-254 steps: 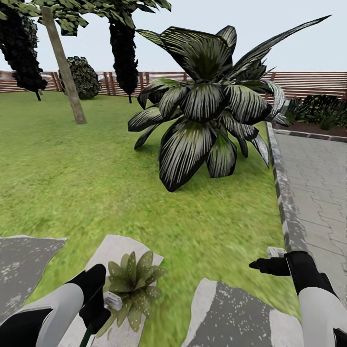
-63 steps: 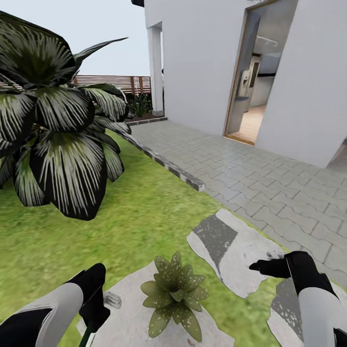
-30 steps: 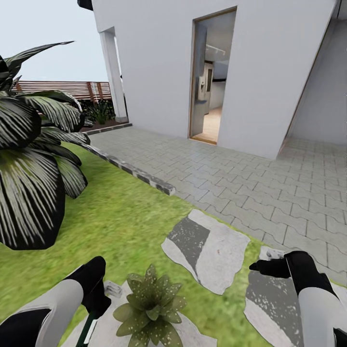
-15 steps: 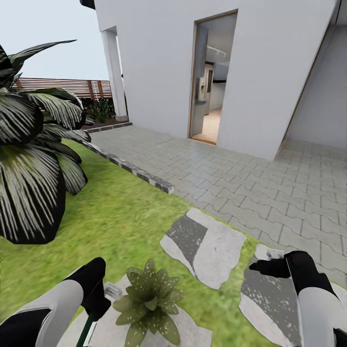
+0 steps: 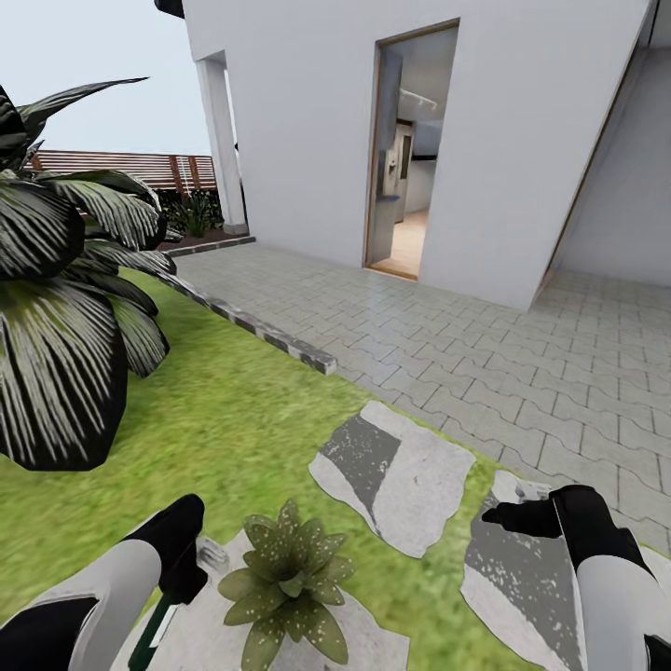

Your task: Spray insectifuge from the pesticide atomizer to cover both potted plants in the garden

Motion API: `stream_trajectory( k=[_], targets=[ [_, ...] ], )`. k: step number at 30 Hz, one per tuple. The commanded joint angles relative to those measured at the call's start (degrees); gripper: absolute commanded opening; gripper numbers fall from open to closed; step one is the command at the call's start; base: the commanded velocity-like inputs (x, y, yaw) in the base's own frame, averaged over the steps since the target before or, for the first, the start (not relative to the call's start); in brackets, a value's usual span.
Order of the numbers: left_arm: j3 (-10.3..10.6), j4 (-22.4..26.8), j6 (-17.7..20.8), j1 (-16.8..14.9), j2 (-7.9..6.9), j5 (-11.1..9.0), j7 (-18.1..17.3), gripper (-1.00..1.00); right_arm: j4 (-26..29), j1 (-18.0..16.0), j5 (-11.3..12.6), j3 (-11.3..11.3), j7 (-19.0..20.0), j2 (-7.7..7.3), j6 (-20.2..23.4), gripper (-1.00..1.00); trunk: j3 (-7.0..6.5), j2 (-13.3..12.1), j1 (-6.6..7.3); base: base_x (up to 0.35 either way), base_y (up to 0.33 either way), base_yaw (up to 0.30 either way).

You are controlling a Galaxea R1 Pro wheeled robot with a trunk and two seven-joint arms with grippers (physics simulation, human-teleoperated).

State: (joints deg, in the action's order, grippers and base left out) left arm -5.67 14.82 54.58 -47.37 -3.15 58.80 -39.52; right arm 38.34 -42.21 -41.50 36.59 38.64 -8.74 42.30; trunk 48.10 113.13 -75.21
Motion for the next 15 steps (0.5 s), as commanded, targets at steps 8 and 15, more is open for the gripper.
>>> stream_trajectory(
  k=[8,15],
  targets=[
    [-0.49,-6.37,-1.57,0.0,0.16,0.53,-0.07,-1.0,0.06,-0.06,-0.54,0.26,0.56,0.03,0.06,1.0,0.06,0.03,0.01,0.0,0.0,0.0],
    [-0.49,-12.1,-1.67,0.0,0.17,0.53,-0.52,-1.0,0.06,-0.05,-0.56,0.24,0.56,0.03,0.06,1.0,0.06,0.03,0.01,0.0,0.0,0.0]
  ],
)
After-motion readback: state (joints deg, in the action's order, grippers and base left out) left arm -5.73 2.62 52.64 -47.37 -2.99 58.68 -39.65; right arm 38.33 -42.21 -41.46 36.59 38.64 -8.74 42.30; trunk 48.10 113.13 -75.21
